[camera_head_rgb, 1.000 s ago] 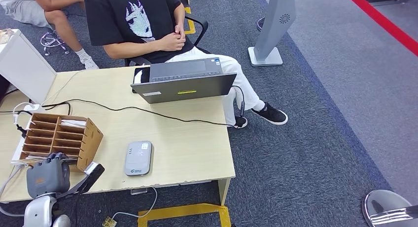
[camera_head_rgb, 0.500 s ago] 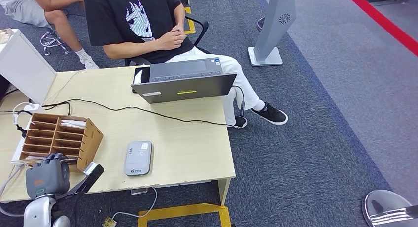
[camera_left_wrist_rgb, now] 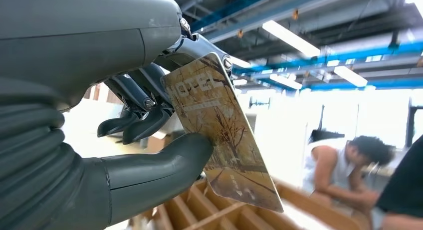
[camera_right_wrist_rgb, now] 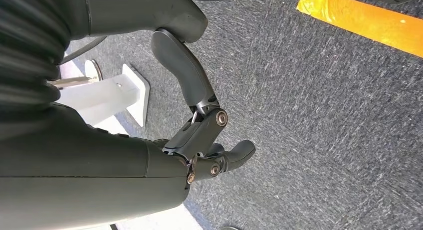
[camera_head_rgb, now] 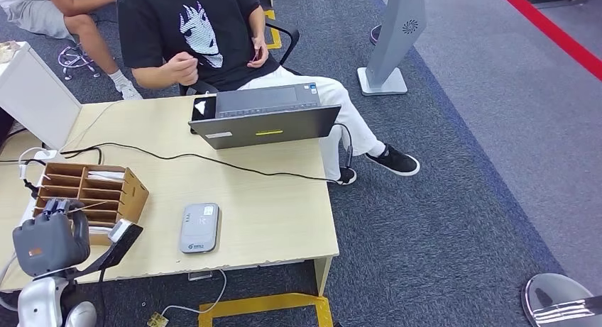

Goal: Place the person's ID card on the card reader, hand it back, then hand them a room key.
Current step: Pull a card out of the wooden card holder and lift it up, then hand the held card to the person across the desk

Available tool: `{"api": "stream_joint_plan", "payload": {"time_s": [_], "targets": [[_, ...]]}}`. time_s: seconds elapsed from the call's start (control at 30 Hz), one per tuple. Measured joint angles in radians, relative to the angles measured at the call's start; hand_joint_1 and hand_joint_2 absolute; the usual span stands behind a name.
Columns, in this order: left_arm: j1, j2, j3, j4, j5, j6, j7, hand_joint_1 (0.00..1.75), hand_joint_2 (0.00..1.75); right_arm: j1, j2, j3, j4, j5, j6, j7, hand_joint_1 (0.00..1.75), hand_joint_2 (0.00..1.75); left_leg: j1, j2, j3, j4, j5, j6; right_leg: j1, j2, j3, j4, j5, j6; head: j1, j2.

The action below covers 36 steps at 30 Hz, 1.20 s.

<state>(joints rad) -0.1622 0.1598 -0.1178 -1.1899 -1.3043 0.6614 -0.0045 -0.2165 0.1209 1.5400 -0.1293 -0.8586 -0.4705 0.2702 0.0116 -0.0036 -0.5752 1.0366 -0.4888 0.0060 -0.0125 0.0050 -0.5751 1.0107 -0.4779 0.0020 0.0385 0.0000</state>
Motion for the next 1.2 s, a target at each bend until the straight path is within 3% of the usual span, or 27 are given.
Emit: {"api": "stream_joint_plan", "payload": {"time_s": [0.4,1.2], "targets": [[0.032,-0.013,-0.021,-0.212,-0.001,0.020,-0.018,1.75,1.75,0.005,0.000,0.000,0.000,-0.010,-0.011,-0.005,0.00,1.75,0.000,0.000,0.000,0.000,0.000,0.000,0.000,0.000,0.000,0.000,0.000,0.000,0.000,0.000],[-0.069,-0.028,-0.051,-0.192,-0.006,0.014,-0.049,1.75,1.75,0.002,0.000,0.000,-0.001,0.007,0.005,0.000,0.00,1.75,0.000,0.000,0.000,0.000,0.000,0.000,0.000,0.000,0.000,0.000,0.000,0.000,0.000,0.000]]}}
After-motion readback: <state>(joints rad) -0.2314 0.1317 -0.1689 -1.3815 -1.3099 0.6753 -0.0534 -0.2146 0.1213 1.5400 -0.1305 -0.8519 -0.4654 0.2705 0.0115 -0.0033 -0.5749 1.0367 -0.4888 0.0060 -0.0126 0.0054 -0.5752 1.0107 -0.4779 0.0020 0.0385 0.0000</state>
